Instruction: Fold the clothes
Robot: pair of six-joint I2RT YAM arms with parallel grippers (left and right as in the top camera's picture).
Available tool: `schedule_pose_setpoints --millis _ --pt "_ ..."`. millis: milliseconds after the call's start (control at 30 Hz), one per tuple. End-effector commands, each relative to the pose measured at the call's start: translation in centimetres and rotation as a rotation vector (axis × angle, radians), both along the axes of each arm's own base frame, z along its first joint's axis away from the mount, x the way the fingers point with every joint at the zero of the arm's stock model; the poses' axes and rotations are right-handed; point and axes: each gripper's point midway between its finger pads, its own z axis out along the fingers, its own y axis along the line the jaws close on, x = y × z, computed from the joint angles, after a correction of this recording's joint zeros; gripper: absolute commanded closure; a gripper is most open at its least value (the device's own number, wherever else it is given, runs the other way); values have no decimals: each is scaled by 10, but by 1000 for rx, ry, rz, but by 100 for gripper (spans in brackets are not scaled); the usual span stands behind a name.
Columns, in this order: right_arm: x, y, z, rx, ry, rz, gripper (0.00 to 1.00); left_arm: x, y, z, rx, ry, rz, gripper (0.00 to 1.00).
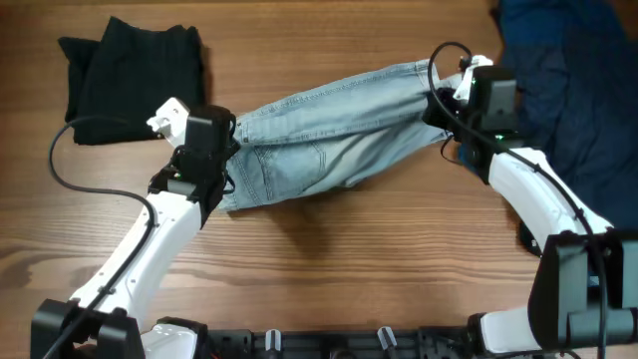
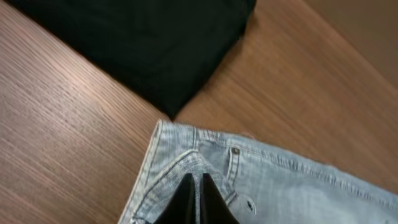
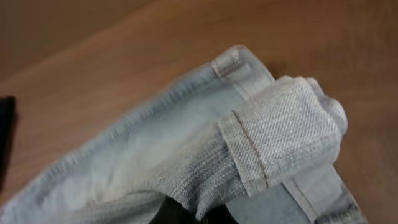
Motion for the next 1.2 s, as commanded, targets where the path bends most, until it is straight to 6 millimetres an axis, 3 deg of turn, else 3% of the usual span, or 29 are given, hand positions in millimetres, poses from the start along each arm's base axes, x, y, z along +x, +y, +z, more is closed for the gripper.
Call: schedule_pose_setpoints --millis 0,133,233,267,300,333,533,633,700,767,800,833,1000,1167 --pt "16 -9 -14 -9 -12 -53 96 1 19 -7 62 18 71 96" --pt "25 -7 -45 10 17 -64 96 4 28 -24 87 53 101 96" --pt "31 -7 -51 14 1 -66 93 14 31 -27 80 26 114 95" --pt "36 -6 -47 18 -27 -66 54 19 32 -25 74 4 119 91" --pt "40 -5 -40 24 -59 -62 7 22 32 -22 69 -14 121 83" --pt "44 -1 -33 40 -90 -41 1 24 31 -20 63 -26 118 80" --pt "38 63 -2 204 -75 267 1 20 -21 -40 2 94 -268 75" --pt "16 108 -6 184 50 381 1 2 -22 -58 4 198 -299 89" --pt "-2 129 -19 213 158 357 0 -3 -21 -64 2 232 -298 92" --pt "-15 128 -38 232 289 233 2 -4 -22 -66 -3 241 -302 92" --pt "-23 126 -48 248 358 170 18 -4 -22 -66 -2 241 -302 92" --pt "-26 126 -51 257 385 153 24 -4 -22 -66 -2 240 -302 91" --pt "-22 119 -62 212 382 82 30 -4 -22 -66 -2 241 -303 88" --pt "-9 120 -95 206 383 57 33 -4 -22 -66 -2 240 -302 88"
